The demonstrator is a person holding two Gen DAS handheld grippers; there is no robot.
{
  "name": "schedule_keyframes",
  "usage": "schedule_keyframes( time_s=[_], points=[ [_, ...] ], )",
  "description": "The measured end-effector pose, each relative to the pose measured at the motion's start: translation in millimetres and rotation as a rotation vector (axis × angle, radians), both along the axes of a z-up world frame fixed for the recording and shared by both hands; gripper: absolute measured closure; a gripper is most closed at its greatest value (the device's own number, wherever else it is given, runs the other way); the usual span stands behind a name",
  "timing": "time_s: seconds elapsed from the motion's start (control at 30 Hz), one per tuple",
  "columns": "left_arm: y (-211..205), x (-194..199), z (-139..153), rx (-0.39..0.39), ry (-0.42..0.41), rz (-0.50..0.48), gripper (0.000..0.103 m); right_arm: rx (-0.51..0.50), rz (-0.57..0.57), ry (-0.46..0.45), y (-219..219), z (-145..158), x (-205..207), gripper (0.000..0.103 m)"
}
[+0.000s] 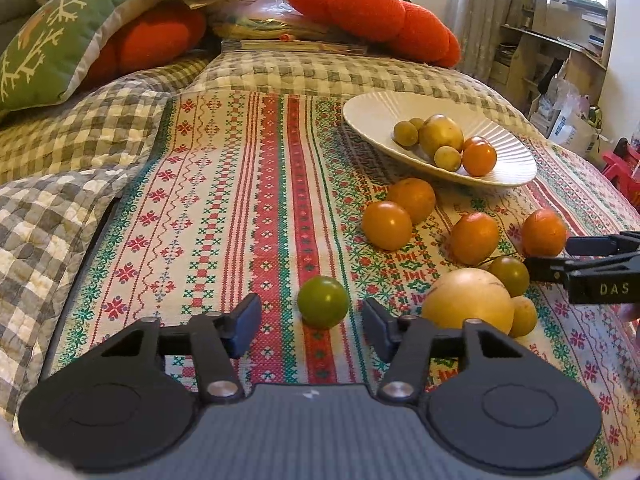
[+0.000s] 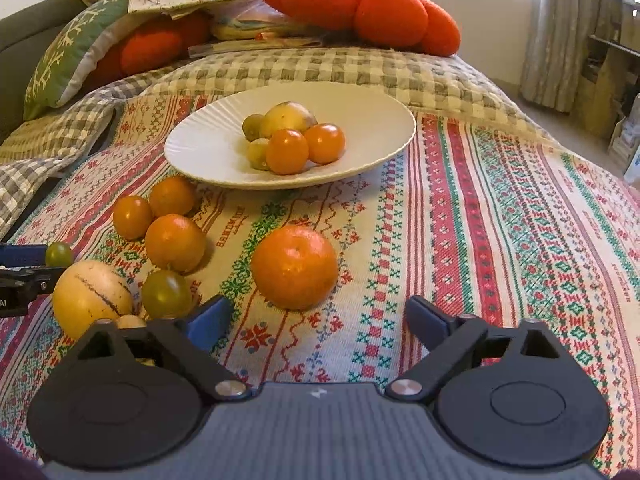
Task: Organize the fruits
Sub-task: 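Grasp a round green fruit with the left tool while the right tool grasps a mandarin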
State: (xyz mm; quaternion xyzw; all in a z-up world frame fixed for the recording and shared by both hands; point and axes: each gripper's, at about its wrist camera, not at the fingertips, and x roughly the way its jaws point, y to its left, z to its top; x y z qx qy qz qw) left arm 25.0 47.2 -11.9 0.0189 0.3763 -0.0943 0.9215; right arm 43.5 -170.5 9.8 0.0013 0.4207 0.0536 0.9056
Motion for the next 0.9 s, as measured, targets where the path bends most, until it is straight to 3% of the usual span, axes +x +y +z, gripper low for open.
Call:
schedule_keyframes(
  time_s=[0.07, 0.33, 0.9],
  points=[
    [-0.4, 0.1, 0.5, -0.003, 0.002, -0.006, 0.061, 0.004, -0.008, -0.001, -2.1, 1.0, 1.0, 0.027],
    [-4.0, 0.3, 2.5, -0.009, 0.011, -0.022, 0.078, 0.000, 0.015, -0.008, 0.2, 3.6, 0.7, 0.043],
    [-3.9, 1.5, 3.9, -0.018, 0.022, -0.020, 0.085, 0.023, 0.036, -0.018, 1.7, 9.0, 1.5, 0.061]
  ],
)
